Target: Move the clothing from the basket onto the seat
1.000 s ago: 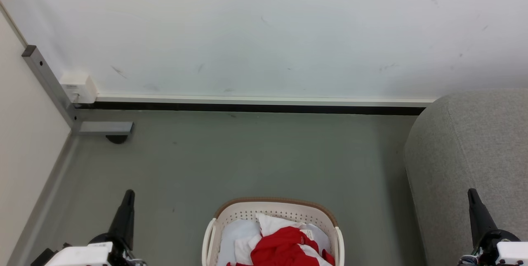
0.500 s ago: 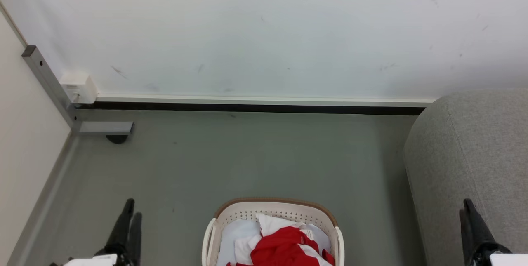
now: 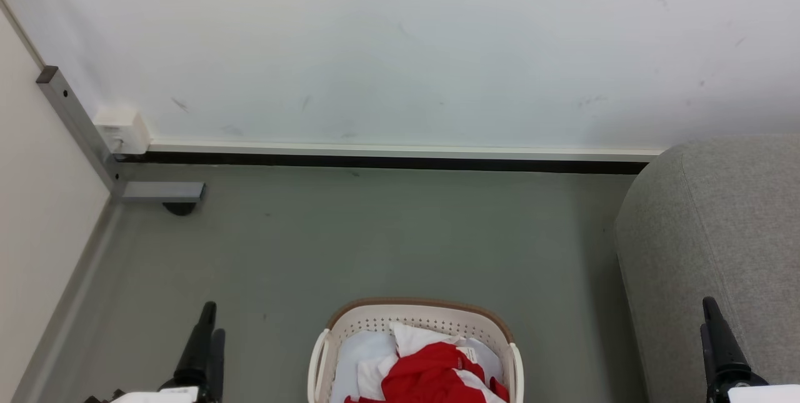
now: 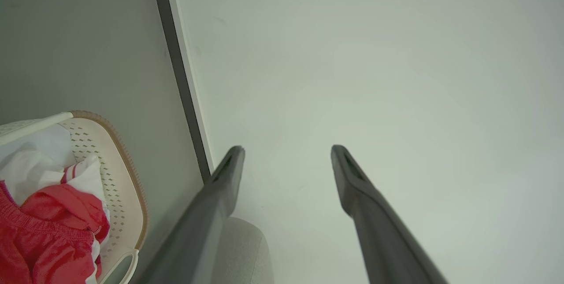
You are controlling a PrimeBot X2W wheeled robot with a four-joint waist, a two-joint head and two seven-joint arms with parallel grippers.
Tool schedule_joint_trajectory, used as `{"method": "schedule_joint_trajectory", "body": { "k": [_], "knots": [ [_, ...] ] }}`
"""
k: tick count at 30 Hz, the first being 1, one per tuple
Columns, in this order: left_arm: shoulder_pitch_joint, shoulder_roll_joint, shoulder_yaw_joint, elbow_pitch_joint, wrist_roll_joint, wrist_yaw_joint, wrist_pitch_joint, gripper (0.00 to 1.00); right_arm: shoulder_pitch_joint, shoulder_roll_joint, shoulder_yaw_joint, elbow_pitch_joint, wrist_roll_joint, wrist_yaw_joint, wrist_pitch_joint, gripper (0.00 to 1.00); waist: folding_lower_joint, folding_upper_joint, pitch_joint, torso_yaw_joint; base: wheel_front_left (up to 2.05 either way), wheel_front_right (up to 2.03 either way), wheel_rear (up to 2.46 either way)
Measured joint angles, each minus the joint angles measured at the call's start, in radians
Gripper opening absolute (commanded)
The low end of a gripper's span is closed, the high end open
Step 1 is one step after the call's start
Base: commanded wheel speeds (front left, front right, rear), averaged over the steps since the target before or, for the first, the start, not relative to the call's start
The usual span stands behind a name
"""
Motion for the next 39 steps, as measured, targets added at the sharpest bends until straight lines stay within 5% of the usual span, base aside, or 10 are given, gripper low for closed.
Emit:
{"method": "schedule_joint_trajectory", "body": {
  "k": [19, 39],
  "knots": [
    [-0.009, 0.001, -0.036, -0.062, 0.308, 0.099, -0.076, 1.00, 0.000, 0.009, 0.004, -0.062, -0.477, 0.000, -0.076, 1.00, 0.0000, 0.0000, 0.007, 0.005, 0.00, 0.00, 0.00],
    [-0.010, 0.003, -0.080, -0.081, 0.616, 0.159, -0.143, 1.00, -0.001, -0.004, 0.041, -0.078, -0.833, 0.000, -0.144, 1.00, 0.0000, 0.0000, 0.005, 0.011, 0.00, 0.00, 0.00]
  ]
}}
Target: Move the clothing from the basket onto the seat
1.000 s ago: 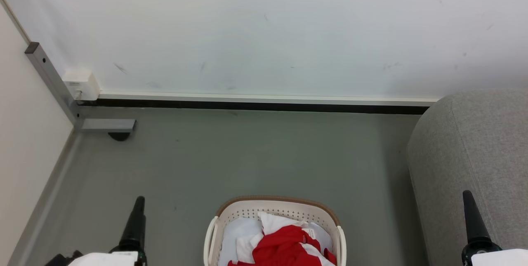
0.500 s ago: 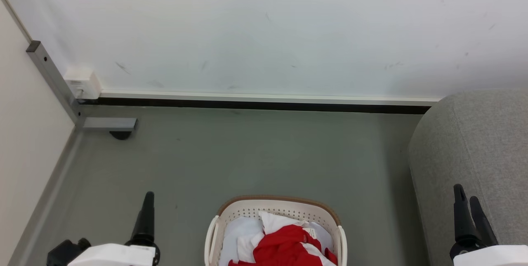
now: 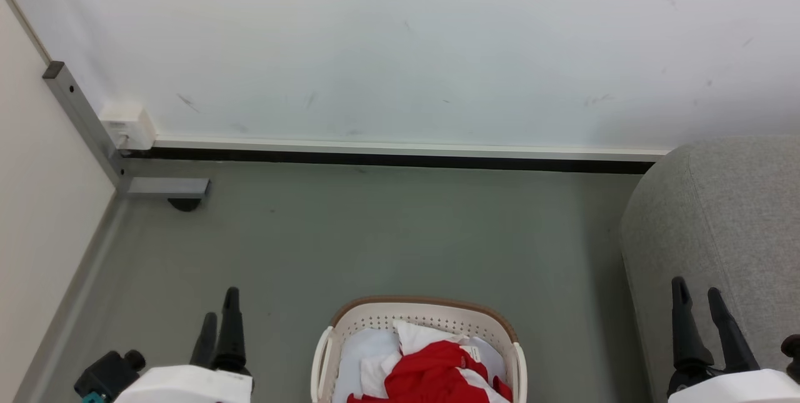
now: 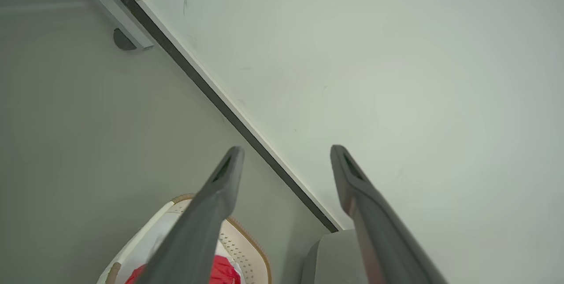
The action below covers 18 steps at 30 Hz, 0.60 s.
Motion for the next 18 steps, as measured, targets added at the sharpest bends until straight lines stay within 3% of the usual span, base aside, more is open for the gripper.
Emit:
{"method": "schedule_joint_trajectory", "body": {
  "k": [12, 18],
  "knots": [
    [0.001, 0.001, -0.020, -0.017, 0.232, 0.021, -0.037, 1.00, 0.000, -0.010, 0.030, 0.001, -0.161, 0.000, -0.036, 1.00, 0.0000, 0.0000, 0.001, -0.003, 0.00, 0.00, 0.00],
    [0.004, 0.002, -0.029, -0.015, 0.318, 0.007, -0.053, 1.00, 0.000, -0.012, 0.031, 0.004, -0.226, 0.000, -0.053, 1.00, 0.0000, 0.0000, 0.000, -0.007, 0.00, 0.00, 0.00]
  ]
}}
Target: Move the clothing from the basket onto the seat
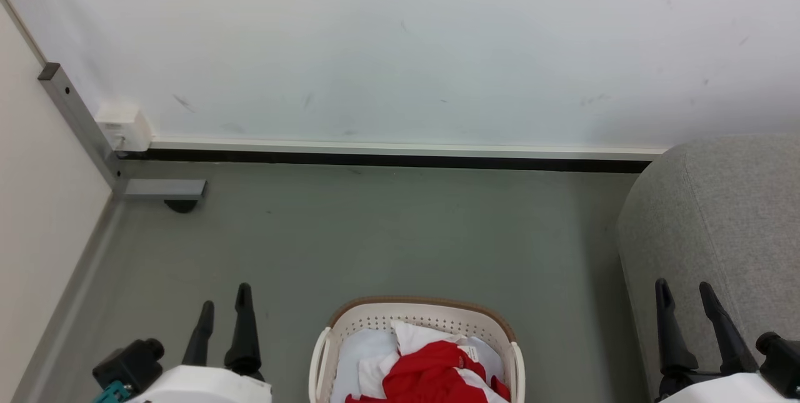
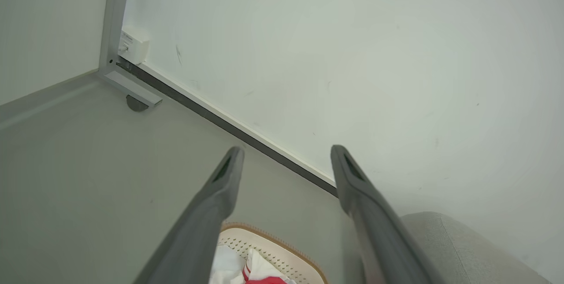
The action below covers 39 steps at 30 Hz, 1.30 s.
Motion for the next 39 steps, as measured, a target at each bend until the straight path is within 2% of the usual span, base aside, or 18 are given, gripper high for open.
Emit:
{"method": "schedule_joint_trajectory", "body": {
  "k": [15, 39],
  "knots": [
    [0.008, 0.001, -0.025, -0.002, 0.215, -0.011, -0.036, 1.00, 0.001, -0.001, 0.013, 0.003, -0.141, 0.000, -0.036, 1.00, 0.0000, 0.0000, 0.002, -0.002, 0.00, 0.00, 0.00],
    [0.015, 0.003, -0.030, 0.021, 0.400, -0.007, -0.081, 1.00, 0.007, 0.002, 0.000, 0.018, -0.292, 0.000, -0.086, 1.00, 0.0000, 0.0000, 0.006, 0.001, 0.00, 0.00, 0.00]
  ]
}}
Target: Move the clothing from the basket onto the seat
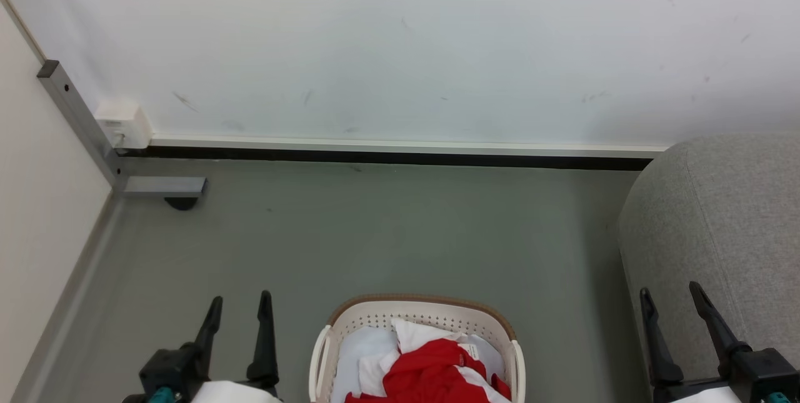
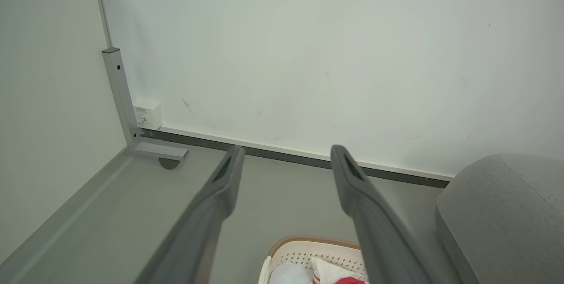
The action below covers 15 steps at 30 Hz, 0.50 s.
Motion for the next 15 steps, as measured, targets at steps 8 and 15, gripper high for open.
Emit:
{"method": "schedule_joint_trajectory", "body": {
  "k": [8, 15],
  "knots": [
    [0.001, 0.001, -0.011, 0.012, 0.022, -0.006, -0.017, 1.00, 0.006, 0.002, -0.001, 0.005, -0.039, 0.000, -0.012, 1.00, 0.0000, 0.0000, 0.001, 0.000, 0.00, 0.00, 0.00],
    [0.002, 0.001, -0.021, 0.018, 0.057, -0.006, -0.032, 1.00, 0.007, -0.001, 0.009, 0.008, -0.081, 0.000, -0.026, 1.00, 0.0000, 0.0000, 0.003, -0.005, 0.00, 0.00, 0.00]
  ]
}}
